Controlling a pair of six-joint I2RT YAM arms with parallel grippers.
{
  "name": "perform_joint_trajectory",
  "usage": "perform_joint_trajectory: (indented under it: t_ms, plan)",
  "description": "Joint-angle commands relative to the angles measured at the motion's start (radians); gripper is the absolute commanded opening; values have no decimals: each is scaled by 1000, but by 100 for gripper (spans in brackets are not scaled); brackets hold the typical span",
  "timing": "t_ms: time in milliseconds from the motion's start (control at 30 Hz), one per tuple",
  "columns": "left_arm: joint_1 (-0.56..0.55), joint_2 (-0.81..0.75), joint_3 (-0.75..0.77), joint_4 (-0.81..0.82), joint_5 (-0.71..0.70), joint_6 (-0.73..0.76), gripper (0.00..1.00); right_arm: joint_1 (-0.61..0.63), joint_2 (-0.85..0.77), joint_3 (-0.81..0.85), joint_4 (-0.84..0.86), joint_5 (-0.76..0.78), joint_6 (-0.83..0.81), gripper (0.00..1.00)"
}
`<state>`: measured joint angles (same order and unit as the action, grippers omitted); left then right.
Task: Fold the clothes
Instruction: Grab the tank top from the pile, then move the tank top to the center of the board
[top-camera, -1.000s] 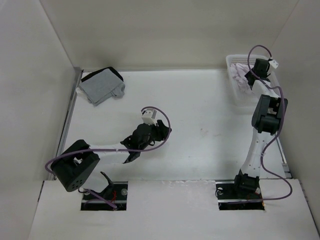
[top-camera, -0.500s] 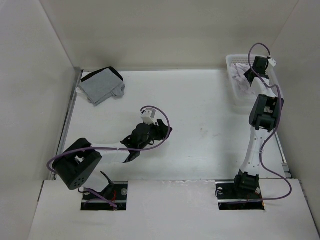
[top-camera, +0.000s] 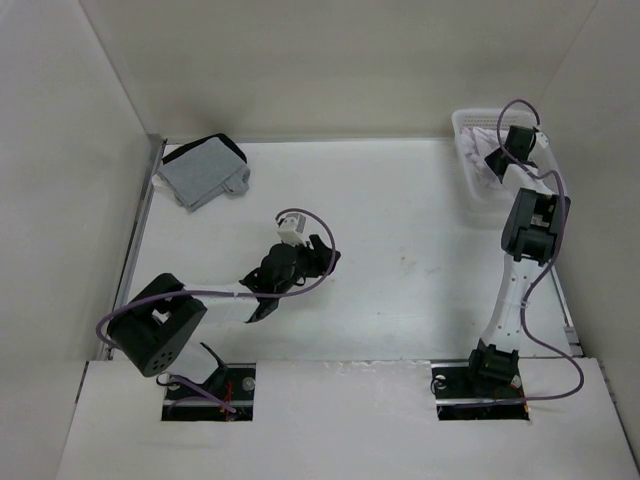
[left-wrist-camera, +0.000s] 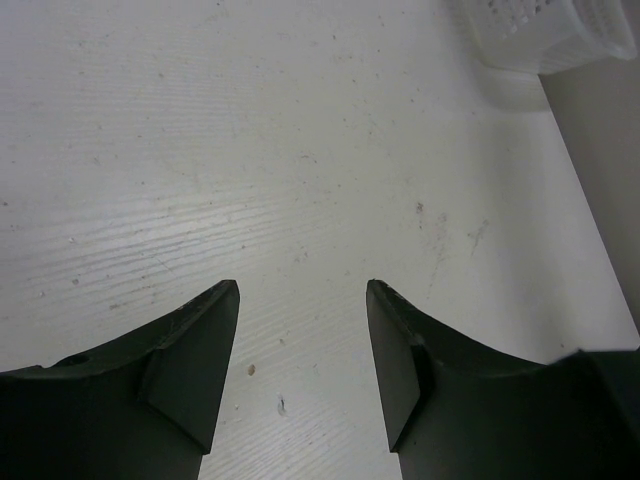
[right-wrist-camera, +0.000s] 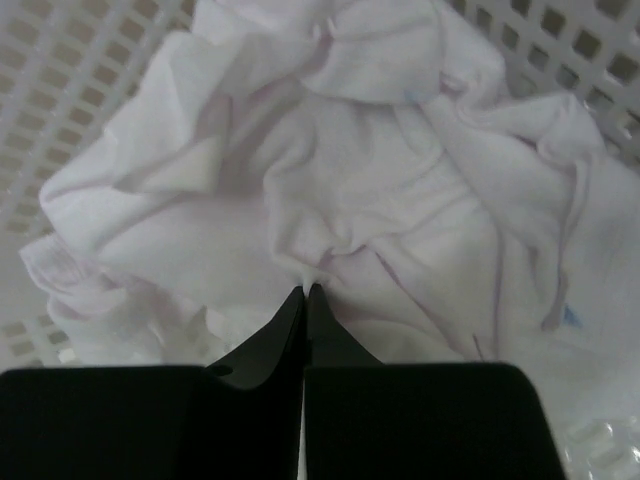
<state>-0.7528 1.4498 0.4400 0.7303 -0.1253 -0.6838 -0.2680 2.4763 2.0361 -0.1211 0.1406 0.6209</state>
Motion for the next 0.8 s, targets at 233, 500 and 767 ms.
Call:
perform_joint_trajectory:
  t_ms: [233,500,767]
  plan:
    - [13,12,-1,78,19,-26,52,71,-687,-327,394,-85,48,0]
    - [75,-100,-35,31,19,-74,51,295,-1114,-442,416,-206,34,1]
    - [296,-470,-142,-201,10,-149,53,632,-1419,-1016,532,-191,91,8]
